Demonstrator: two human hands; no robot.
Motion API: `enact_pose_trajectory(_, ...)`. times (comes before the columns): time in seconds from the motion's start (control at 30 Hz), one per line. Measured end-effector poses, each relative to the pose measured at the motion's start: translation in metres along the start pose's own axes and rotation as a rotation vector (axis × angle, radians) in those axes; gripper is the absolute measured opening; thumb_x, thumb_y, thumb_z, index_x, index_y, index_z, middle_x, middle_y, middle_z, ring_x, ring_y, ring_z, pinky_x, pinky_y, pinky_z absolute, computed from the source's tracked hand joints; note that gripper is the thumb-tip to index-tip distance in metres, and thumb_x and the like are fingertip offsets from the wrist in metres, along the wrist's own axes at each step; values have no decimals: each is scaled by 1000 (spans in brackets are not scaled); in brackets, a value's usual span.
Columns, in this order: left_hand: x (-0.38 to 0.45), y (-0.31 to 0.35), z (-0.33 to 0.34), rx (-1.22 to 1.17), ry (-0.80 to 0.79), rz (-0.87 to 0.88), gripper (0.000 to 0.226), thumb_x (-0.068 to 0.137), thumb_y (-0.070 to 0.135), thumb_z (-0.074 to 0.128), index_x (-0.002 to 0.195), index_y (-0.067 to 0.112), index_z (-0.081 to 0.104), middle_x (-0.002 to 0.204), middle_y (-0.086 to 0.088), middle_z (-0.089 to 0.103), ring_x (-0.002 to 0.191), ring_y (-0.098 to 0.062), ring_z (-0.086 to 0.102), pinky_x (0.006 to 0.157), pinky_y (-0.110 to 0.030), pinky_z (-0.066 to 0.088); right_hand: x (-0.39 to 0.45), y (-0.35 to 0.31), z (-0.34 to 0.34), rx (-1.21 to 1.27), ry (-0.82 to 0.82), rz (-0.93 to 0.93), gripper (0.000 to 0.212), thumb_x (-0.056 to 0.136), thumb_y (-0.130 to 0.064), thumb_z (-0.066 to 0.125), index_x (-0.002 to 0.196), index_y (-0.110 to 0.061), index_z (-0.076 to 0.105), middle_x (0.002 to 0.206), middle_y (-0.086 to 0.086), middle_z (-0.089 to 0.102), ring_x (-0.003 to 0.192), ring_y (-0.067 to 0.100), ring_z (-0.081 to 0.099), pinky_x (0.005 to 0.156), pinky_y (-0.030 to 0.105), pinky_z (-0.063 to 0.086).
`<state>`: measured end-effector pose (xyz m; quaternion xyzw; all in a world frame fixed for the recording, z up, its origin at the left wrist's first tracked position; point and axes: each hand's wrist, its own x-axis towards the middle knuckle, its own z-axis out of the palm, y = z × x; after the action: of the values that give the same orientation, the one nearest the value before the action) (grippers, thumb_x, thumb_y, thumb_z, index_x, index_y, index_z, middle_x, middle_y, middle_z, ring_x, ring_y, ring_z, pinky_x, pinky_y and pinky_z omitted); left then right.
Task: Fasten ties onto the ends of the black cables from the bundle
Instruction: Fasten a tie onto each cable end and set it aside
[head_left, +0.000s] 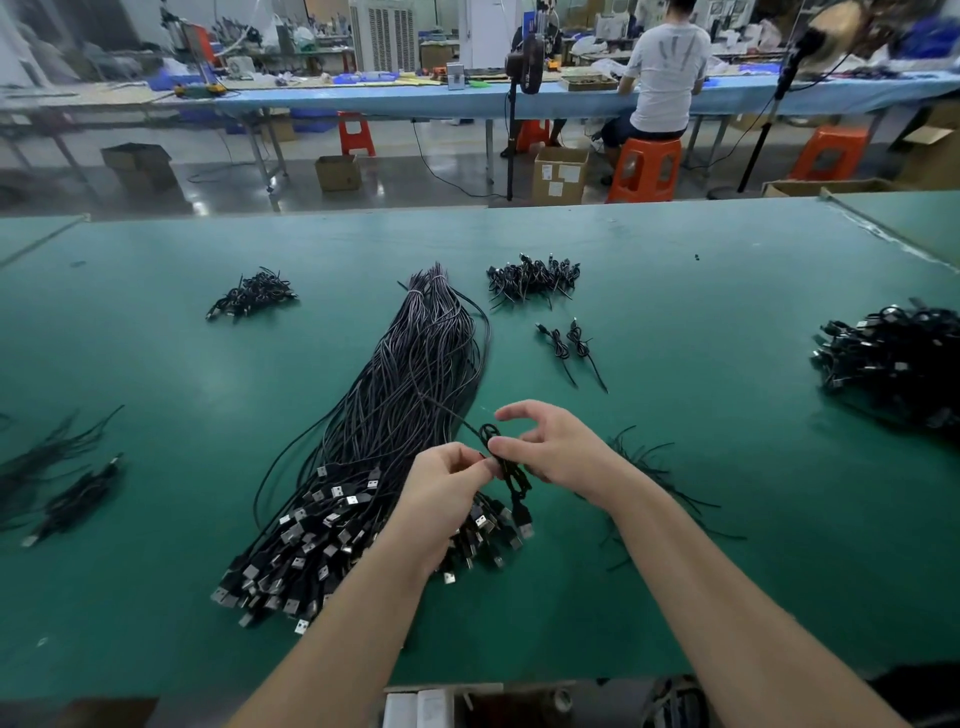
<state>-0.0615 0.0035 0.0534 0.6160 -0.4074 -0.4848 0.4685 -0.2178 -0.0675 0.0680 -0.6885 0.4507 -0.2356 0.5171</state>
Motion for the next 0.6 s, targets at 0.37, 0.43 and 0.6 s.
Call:
enact_pose_trajectory(0.37,-8,-12,4,1054,293,1039,13,86,8,63,77,14,56,79,-2,50,80,-25,46,81,-38,34,-3,-4,-1,290,-157,183,14,98,-24,65,99,-12,72,69,5,68,50,10,54,45,22,37)
enact_pose_trajectory(0.43,-9,-9,4,868,288,875,14,88,10,64,78,16,57,82,3,53,83,-18,47,81,-35,34,-3,-3,-2,348,-142,154,16,99,-20,62,104,-9,73,74,9,68,52,12,53,48,24,39)
enact_pose_trajectory(0.6,1,3,-4,139,79,81,15,94,19,69,79,17,67,71,3,62,62,-4,51,60,-19,42,-8,-5,-8,161,-127,-41,33,93,-9,69,120,-27,73,114,1,66,68,11,52,63,27,49)
